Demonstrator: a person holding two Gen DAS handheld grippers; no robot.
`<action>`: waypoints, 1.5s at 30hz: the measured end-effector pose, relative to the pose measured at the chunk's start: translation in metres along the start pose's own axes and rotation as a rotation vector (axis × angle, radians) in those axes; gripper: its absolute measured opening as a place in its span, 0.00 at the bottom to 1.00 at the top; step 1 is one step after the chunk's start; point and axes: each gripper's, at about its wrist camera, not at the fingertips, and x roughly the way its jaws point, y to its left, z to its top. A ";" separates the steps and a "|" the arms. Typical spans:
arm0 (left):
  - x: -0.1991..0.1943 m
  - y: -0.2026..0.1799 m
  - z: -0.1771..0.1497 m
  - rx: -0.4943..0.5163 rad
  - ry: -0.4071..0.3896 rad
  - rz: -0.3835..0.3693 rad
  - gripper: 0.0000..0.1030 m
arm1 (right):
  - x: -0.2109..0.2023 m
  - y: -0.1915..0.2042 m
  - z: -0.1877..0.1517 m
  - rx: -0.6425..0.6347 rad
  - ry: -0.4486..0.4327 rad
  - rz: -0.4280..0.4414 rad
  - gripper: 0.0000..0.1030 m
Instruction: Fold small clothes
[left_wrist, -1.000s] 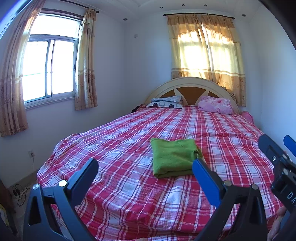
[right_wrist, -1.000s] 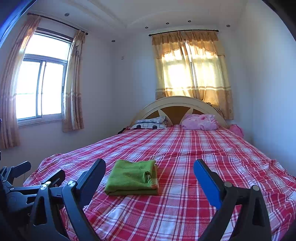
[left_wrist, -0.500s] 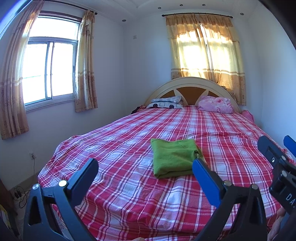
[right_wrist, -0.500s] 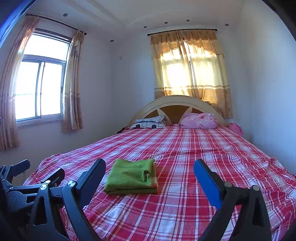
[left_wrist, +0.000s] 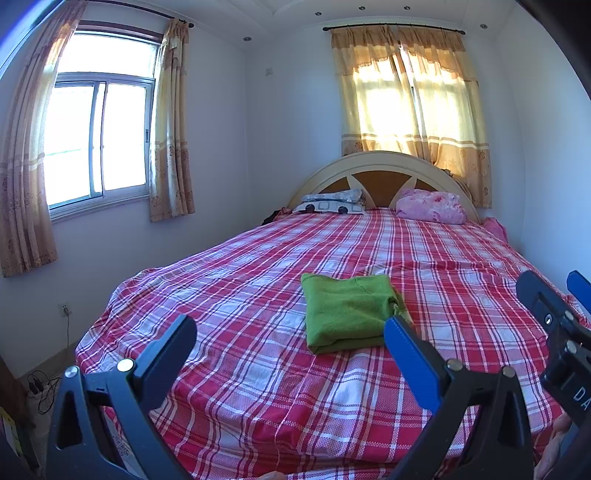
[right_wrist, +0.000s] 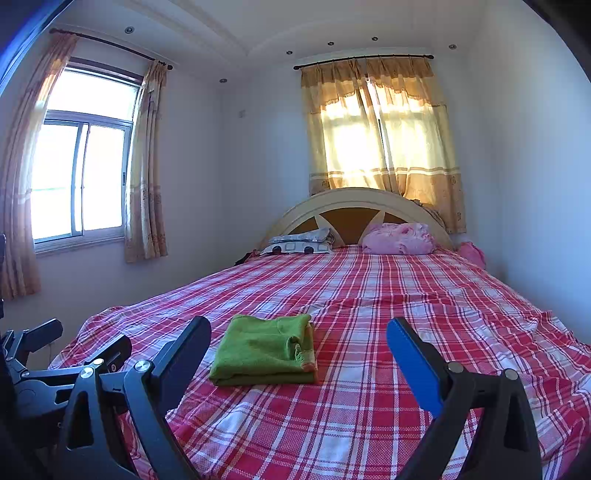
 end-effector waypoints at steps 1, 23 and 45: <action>0.001 0.001 0.000 0.000 0.002 -0.001 1.00 | 0.000 0.000 0.000 0.000 0.000 0.001 0.94; 0.005 0.000 -0.002 0.008 0.023 0.002 1.00 | 0.000 -0.002 0.000 0.002 0.002 -0.002 0.94; 0.015 0.003 -0.004 0.004 0.059 -0.019 1.00 | 0.007 -0.003 -0.003 0.010 0.014 -0.006 0.94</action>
